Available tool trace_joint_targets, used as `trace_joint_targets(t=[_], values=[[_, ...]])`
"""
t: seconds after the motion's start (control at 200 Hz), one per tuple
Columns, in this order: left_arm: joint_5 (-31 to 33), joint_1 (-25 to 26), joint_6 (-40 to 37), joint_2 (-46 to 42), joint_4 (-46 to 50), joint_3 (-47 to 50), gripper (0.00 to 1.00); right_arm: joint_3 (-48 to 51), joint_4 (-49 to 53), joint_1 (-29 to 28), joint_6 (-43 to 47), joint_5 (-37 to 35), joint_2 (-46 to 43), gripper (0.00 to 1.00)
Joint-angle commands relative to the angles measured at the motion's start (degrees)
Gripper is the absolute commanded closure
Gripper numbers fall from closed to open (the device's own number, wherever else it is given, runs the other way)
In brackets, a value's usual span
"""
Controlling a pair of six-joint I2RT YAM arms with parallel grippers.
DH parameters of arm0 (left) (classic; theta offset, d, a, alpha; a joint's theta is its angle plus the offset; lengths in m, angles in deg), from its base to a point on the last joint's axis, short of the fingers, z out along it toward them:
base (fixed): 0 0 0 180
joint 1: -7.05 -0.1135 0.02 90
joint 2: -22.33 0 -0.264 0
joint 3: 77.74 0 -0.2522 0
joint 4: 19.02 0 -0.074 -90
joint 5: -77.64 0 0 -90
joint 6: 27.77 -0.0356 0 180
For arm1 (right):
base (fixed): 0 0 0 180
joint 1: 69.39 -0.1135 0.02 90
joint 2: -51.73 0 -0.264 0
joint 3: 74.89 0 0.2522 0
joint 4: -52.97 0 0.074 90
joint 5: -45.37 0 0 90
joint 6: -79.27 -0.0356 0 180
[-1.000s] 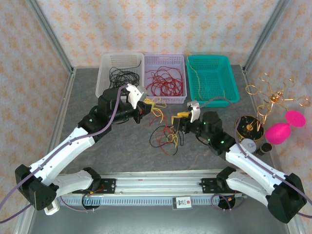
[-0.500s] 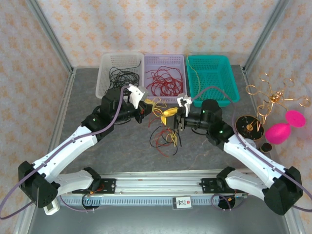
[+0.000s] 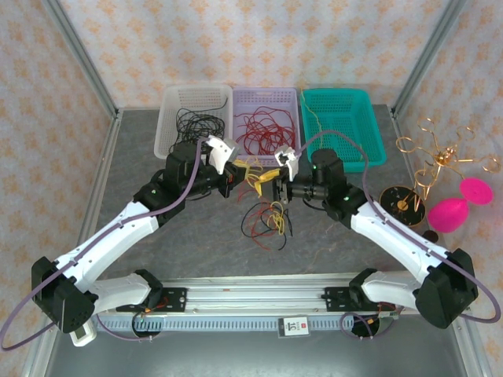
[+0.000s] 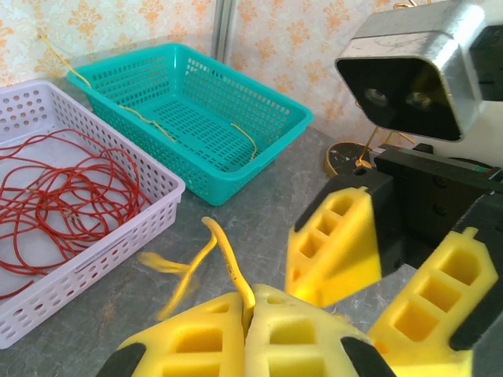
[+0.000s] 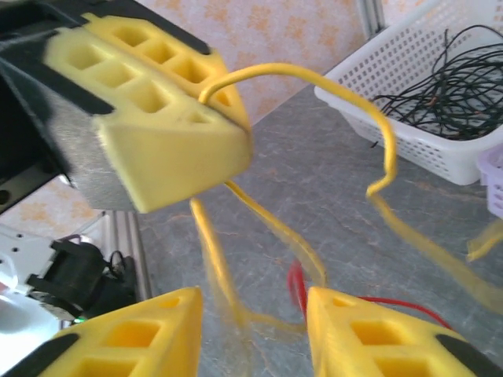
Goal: Untangle the cables
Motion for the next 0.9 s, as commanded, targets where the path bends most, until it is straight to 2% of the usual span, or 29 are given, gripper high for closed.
trace_joint_targets(t=[0.0,0.095,0.2,0.3,0.375,0.48,0.601,0.796,0.896], values=[[-0.6,0.4,0.0,0.1,-1.3,-1.7,1.00,-2.2,0.9,-0.4,2.1,-4.3,0.5,0.57],[-0.6,0.4,0.0,0.0,-1.3,-1.8,1.00,-2.8,1.9,-0.4,2.6,-8.1,0.7,0.57],[-0.7,0.4,0.0,0.1,-1.1,-1.8,1.00,-2.9,1.7,-0.3,2.8,-7.8,0.6,0.58],[-0.7,0.4,-0.3,0.4,-0.9,-2.0,1.00,-3.4,1.1,-0.3,2.9,-7.2,2.1,0.68],[-0.2,0.4,-0.3,0.8,-0.9,-2.1,1.00,-3.7,0.5,-0.3,3.0,-6.2,2.2,0.79],[6.6,0.3,0.8,1.7,-0.7,-2.7,1.00,-4.2,1.6,-0.4,3.9,-8.2,1.5,0.90],[14.7,-0.8,2.5,3.6,-0.2,-4.7,1.00,-3.4,3.6,-0.4,4.9,-14.0,-1.9,1.00],[19.9,-4.1,6.6,7.0,-2.2,-6.9,1.00,0.4,7.1,-0.3,4.0,-25.0,-8.5,1.00],[21.0,-6.1,9.4,8.1,-4.3,-7.1,1.00,3.3,8.2,-0.2,2.0,-27.8,-12.0,1.00]])
